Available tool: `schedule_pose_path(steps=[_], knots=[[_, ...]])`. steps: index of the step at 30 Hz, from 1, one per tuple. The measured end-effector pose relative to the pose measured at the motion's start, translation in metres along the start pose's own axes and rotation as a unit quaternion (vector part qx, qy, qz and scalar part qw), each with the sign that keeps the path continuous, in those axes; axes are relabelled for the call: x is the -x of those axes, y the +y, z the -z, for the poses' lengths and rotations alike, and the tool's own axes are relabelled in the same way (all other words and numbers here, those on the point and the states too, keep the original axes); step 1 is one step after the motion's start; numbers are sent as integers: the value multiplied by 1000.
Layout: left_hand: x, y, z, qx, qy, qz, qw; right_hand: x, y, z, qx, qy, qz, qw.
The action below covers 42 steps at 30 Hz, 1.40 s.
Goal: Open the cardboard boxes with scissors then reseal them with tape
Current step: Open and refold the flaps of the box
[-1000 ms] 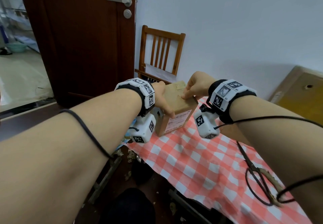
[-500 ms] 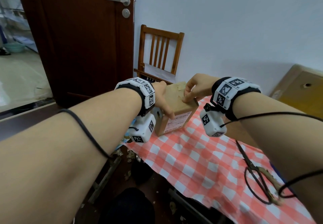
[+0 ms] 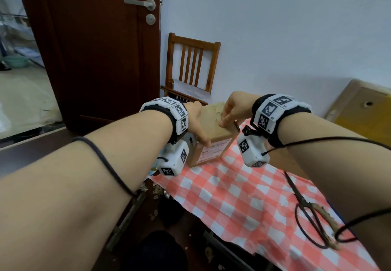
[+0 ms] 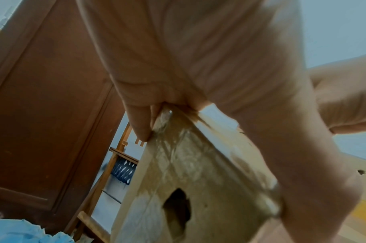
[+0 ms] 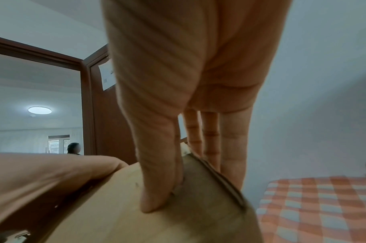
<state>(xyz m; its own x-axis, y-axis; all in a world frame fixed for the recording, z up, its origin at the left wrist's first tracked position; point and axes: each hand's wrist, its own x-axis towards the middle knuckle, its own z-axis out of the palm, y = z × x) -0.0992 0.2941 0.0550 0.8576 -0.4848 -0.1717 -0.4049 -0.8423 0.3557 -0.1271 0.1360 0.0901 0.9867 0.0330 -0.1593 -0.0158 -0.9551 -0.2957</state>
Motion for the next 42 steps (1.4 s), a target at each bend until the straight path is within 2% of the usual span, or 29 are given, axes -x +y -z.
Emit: schedule_pose_path(steps=[8,17,20,26,28,31,34,38,42], knots=[[-12,-1,-3,3,3,-15,1000,3,4,-4,-11,43,5,999],[3,9,4,11,0,-23,1000,8,17,-2,-24,67,18,997],[4,20,3,33,9,-45,998,16,23,4,-7,95,24,995],[-1,37,-7,56,-16,-71,996,38,35,4,41,140,63,987],[-3,42,-11,60,-29,-72,995,42,39,4,46,130,49,989],[-3,50,-18,80,-57,-77,992,48,46,-2,-20,119,2,993],[-5,53,-24,71,-52,-83,993,52,56,-9,-75,133,-35,988],[-4,60,-26,53,-55,-88,993,52,67,-12,-93,160,-75,980],[-1,66,-26,50,-66,-90,993,50,73,-13,-150,151,-114,970]])
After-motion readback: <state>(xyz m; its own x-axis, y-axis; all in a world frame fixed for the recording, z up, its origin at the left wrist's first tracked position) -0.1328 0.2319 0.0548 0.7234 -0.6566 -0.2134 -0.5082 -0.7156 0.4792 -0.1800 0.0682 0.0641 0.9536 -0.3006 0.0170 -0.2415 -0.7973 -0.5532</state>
